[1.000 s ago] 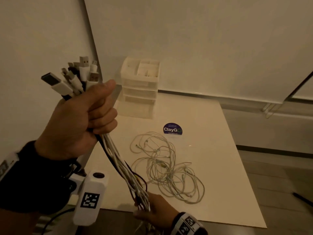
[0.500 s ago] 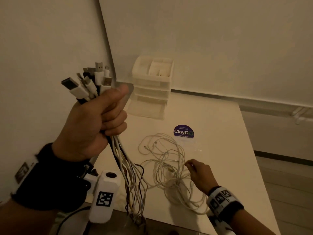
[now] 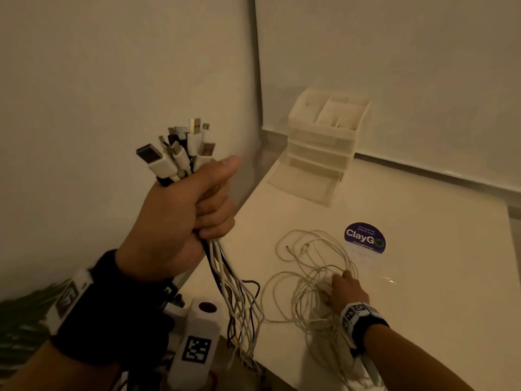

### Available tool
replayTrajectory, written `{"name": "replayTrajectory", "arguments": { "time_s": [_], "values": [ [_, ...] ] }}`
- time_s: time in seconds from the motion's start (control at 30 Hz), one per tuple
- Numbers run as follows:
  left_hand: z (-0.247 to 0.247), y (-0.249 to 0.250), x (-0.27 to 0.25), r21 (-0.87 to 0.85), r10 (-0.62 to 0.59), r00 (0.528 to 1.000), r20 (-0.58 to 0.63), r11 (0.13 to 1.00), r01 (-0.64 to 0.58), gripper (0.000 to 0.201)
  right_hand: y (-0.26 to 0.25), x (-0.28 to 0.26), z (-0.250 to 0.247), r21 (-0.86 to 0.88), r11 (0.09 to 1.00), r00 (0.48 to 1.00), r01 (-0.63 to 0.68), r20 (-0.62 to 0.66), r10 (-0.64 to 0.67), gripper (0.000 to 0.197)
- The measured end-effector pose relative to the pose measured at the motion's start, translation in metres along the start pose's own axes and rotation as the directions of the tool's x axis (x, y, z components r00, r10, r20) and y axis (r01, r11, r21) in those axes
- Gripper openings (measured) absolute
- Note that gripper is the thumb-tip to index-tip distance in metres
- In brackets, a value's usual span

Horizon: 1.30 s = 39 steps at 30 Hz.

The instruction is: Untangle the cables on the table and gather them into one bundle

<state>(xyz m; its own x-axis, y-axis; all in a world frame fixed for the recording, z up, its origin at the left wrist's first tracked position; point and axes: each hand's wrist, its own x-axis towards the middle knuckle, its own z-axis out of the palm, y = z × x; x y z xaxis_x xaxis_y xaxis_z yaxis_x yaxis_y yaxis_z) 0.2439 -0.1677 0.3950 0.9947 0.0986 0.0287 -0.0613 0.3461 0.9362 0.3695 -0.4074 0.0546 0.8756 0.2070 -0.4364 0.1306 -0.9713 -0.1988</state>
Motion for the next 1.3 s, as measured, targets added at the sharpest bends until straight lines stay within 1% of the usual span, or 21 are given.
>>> {"name": "replayTrajectory", "arguments": {
  "time_s": [0.07,0.17,0.23,0.3,0.4,0.43,0.47,0.53,0.63,0.73,0.77,0.8,0.83,0.87,0.97,1.03,1.07,1.1,1.17,1.2,1.3],
  "values": [
    [0.001,-0.002,0.002,0.000,0.005,1.000,-0.009,1.000,-0.005,0.050,0.004,0.002,-0.009,0.057,0.998,1.000,-0.009,-0.013,0.010,0.024],
    [0.001,-0.008,0.006,-0.003,-0.003,1.000,-0.005,1.000,0.003,0.050,0.006,0.003,-0.045,0.315,0.948,0.985,0.036,-0.172,0.019,0.006],
    [0.006,-0.013,0.012,0.003,-0.016,1.000,0.002,1.000,0.016,0.050,0.011,-0.003,-0.082,0.413,0.903,0.949,0.119,-0.314,0.018,0.013],
    [0.016,-0.018,0.020,0.003,-0.019,0.999,0.042,1.000,0.019,0.051,0.017,-0.015,-0.126,0.439,0.875,0.901,0.202,-0.433,0.009,0.013],
    [0.031,-0.019,0.033,-0.011,-0.019,0.995,0.096,1.000,0.021,0.051,0.027,-0.034,-0.189,0.459,0.851,0.845,0.256,-0.533,0.033,0.018],
    [0.036,-0.019,0.038,-0.017,-0.019,0.994,0.109,1.000,0.021,0.051,0.031,-0.042,-0.208,0.511,0.811,0.823,0.283,-0.564,0.068,0.020],
    [0.041,-0.019,0.041,-0.020,-0.015,0.993,0.117,1.000,0.018,0.052,0.032,-0.052,-0.227,0.588,0.738,0.805,0.331,-0.584,0.104,0.022],
    [0.049,-0.019,0.047,-0.021,-0.010,0.991,0.131,1.000,0.013,0.052,0.033,-0.080,-0.264,0.721,0.540,0.800,0.433,-0.584,0.138,0.020],
    [0.058,-0.021,0.052,-0.034,-0.013,0.989,0.149,0.999,0.018,0.051,0.027,-0.128,-0.302,0.823,0.226,0.840,0.522,-0.542,0.035,0.026],
    [0.064,-0.025,0.056,-0.051,-0.023,0.987,0.158,0.998,0.031,0.052,0.009,-0.158,-0.303,0.875,-0.088,0.874,0.476,-0.482,-0.065,0.027],
    [0.066,-0.027,0.057,-0.059,-0.032,0.987,0.156,0.997,0.042,0.054,-0.001,-0.164,-0.295,0.887,-0.167,0.890,0.430,-0.448,-0.089,0.029],
    [0.068,-0.029,0.059,-0.064,-0.045,0.988,0.151,0.996,0.055,0.056,-0.014,-0.168,-0.284,0.897,-0.207,0.904,0.390,-0.416,-0.100,0.032],
    [0.071,-0.030,0.060,-0.057,-0.060,0.988,0.141,0.996,0.069,0.056,-0.026,-0.171,-0.271,0.906,-0.194,0.913,0.376,-0.398,-0.091,0.034],
    [0.073,-0.031,0.062,-0.042,-0.072,0.989,0.133,0.996,0.078,0.054,-0.039,-0.174,-0.258,0.908,-0.140,0.911,0.396,-0.407,-0.065,0.034],
    [0.079,-0.036,0.065,0.011,-0.055,0.991,0.125,0.998,0.054,0.049,-0.070,-0.180,-0.229,0.863,0.086,0.867,0.498,-0.496,-0.038,0.032],
    [0.078,-0.043,0.067,0.038,-0.036,0.990,0.133,0.999,0.031,0.049,-0.084,-0.188,-0.219,0.853,0.120,0.862,0.507,-0.503,-0.066,0.026],
    [0.078,-0.046,0.067,0.049,-0.038,0.989,0.143,0.998,0.031,0.048,-0.090,-0.193,-0.219,0.846,0.121,0.855,0.519,-0.515,-0.066,0.031],
    [0.077,-0.049,0.067,0.053,-0.040,0.987,0.156,0.998,0.032,0.047,-0.094,-0.195,-0.219,0.825,0.140,0.836,0.547,-0.546,-0.054,0.036],
    [0.076,-0.055,0.065,0.047,-0.034,0.984,0.176,0.999,0.026,0.044,-0.098,-0.196,-0.222,0.752,0.245,0.776,0.612,-0.631,0.001,0.035],
    [0.076,-0.057,0.064,0.042,-0.035,0.983,0.180,0.999,0.028,0.044,-0.098,-0.194,-0.224,0.733,0.269,0.756,0.625,-0.654,0.026,0.032],
    [0.075,-0.060,0.061,0.032,-0.051,0.981,0.188,0.998,0.046,0.042,-0.099,-0.192,-0.230,0.756,0.162,0.752,0.634,-0.652,0.099,0.030]
  ]
}}
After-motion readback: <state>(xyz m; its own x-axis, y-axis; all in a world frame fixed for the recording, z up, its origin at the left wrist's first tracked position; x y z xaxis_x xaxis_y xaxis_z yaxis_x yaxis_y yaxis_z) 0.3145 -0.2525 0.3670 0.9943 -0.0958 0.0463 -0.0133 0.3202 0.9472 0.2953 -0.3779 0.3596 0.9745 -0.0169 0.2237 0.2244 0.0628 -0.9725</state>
